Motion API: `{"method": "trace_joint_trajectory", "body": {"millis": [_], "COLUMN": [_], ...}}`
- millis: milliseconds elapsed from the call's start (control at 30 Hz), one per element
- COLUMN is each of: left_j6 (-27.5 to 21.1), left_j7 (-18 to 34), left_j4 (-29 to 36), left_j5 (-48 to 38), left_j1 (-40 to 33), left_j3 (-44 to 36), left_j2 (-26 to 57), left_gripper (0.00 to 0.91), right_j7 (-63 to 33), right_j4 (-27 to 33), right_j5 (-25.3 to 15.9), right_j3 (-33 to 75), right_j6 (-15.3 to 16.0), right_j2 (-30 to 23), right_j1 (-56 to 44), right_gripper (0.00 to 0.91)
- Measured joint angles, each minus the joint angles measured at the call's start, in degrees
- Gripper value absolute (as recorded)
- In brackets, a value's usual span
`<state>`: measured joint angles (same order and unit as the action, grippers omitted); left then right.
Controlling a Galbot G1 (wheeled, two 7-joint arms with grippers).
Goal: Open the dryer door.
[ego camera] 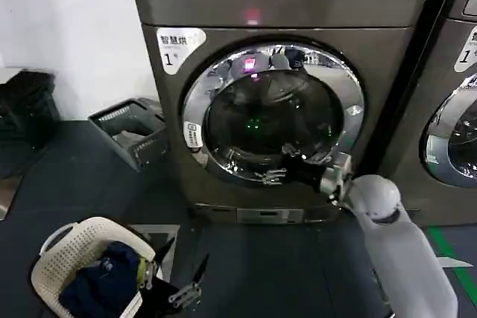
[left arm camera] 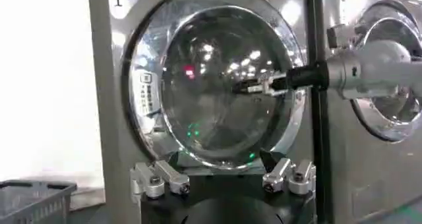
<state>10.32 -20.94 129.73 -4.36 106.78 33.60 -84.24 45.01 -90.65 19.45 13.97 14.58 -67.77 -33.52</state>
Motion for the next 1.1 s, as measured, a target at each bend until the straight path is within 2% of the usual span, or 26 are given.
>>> {"method": "trace_joint_trajectory", "body": {"millis": [267, 333, 500, 733, 1100], "left_j6": [-2.05, -1.30, -2.19, -5.49, -7.37], "left_j7": [1.58, 2.35, 3.12, 3.01, 3.07], "left_j4": [0.54, 0.53, 0.76, 1.89, 2.40], "left_j5": [0.63, 1.43, 1.83, 1.59, 1.25], "left_j1": [0.26, 0.24, 0.26, 0.22, -0.13], "left_j3": [0.07, -0.02, 0.20, 0.33, 0.43], "left_j2": [-0.77, -0.93, -1.39, -1.66, -1.80], "left_gripper": [0.907, 0.907, 0.907, 0.907, 0.907], "right_j7": [-0.49, -0.73, -1.37, -2.53, -3.90], "right_j4": [4.83, 6.21, 9.17, 12.87, 18.72], "right_j5": [-0.39, -0.53, -1.72, -1.53, -1.50], "right_j3": [-3.35, -4.37, -6.69, -8.93, -12.05], "right_j6": [-1.04, -1.33, -2.95, -4.93, -6.61], "right_j2": [-4.34, -5.45, -7.57, -10.28, -13.37], "right_j1": [4.21, 5.03, 6.13, 7.44, 11.04], "right_gripper": [0.907, 0.907, 0.907, 0.907, 0.907]}}
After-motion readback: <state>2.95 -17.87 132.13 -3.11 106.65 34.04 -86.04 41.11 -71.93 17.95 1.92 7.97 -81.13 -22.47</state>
